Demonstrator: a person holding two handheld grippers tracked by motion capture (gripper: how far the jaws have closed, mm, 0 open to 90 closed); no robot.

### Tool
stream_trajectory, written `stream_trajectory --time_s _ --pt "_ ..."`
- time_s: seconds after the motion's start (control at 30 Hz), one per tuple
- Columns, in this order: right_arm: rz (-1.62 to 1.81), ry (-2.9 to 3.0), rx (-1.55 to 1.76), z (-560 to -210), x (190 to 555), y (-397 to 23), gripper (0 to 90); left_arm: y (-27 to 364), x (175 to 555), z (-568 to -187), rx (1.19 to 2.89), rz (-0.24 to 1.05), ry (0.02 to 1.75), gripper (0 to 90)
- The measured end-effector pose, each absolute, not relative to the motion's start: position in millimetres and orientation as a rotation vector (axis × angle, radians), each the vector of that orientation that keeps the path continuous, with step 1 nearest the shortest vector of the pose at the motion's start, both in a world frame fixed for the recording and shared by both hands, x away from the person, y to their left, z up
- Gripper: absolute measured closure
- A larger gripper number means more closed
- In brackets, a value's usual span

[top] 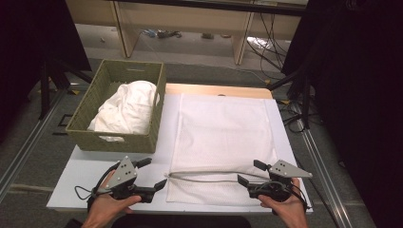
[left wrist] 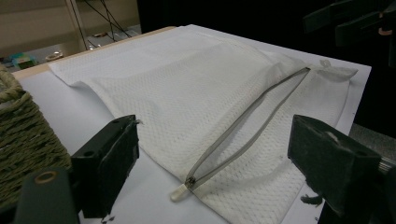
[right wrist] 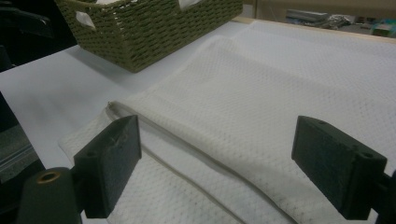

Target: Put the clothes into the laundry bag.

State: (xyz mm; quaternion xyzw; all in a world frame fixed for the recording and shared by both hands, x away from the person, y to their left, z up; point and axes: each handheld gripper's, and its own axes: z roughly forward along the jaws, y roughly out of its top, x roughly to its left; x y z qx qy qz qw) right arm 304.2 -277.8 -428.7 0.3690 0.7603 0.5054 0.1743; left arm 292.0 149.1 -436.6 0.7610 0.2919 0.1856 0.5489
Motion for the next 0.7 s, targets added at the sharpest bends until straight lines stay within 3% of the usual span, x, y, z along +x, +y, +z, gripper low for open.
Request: stream_trajectory --time_s 0.7 --pt "1.423 2.222 1.034 -431.3 308.8 -276.2 16.7 149.4 292.8 -436.8 1.802 0.435 0.698 16.0"
